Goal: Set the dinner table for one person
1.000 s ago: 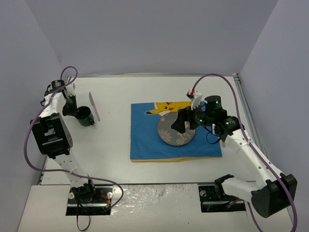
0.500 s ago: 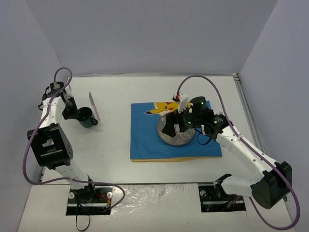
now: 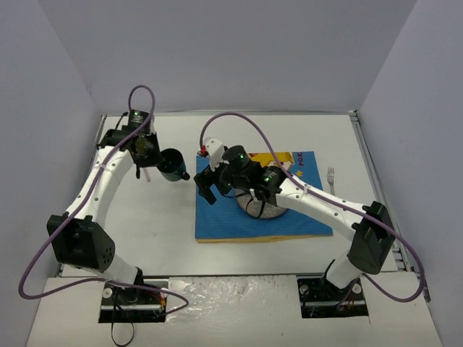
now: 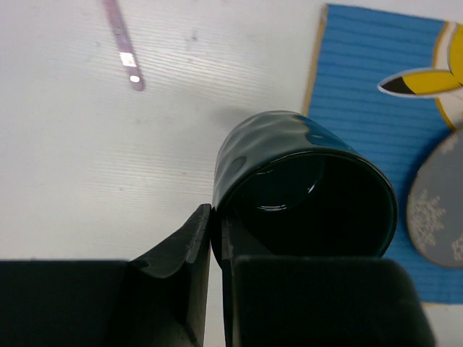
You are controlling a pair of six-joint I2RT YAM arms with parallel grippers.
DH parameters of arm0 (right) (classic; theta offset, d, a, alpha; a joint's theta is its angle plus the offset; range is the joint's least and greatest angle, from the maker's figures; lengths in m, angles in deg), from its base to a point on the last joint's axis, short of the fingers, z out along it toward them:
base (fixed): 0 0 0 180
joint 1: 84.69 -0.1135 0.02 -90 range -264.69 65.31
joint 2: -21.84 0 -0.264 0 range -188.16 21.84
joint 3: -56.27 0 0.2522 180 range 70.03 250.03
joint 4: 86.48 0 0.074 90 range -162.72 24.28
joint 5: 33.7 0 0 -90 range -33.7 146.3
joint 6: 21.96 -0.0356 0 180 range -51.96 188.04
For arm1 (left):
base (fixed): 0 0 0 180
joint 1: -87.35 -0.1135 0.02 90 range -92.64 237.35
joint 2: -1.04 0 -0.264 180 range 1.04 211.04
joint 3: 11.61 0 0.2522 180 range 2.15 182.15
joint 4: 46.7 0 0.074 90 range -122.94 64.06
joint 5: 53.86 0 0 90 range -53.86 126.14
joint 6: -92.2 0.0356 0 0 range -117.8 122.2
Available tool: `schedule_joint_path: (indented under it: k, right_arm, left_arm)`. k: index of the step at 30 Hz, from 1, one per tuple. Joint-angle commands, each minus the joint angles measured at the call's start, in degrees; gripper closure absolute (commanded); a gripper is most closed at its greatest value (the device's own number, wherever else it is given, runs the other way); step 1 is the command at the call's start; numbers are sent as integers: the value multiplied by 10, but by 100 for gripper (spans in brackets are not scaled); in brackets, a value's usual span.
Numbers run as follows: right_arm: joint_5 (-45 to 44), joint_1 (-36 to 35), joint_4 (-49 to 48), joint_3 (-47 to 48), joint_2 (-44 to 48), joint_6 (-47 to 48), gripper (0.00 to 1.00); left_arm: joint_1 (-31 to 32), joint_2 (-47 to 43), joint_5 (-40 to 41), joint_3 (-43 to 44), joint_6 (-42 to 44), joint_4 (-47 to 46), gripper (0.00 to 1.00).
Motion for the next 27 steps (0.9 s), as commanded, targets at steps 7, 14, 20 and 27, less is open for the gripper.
schedule_joint_path:
  k: [7, 14, 20, 27]
  right_arm:
    - [-93, -15, -66, 93, -87, 54, 26]
    - [-113, -16, -73, 103, -105, 59, 42]
    - [-115, -16, -77, 106, -106, 65, 59]
    - [-122, -15, -83, 96, -108, 73, 99]
  left_arm:
    - [110, 1, 46, 85, -78, 16, 100]
    - [131, 11, 49, 103, -75, 25, 100]
    - [139, 23, 49, 112, -70, 28, 100]
    - [142, 25, 44, 117, -63, 31, 100]
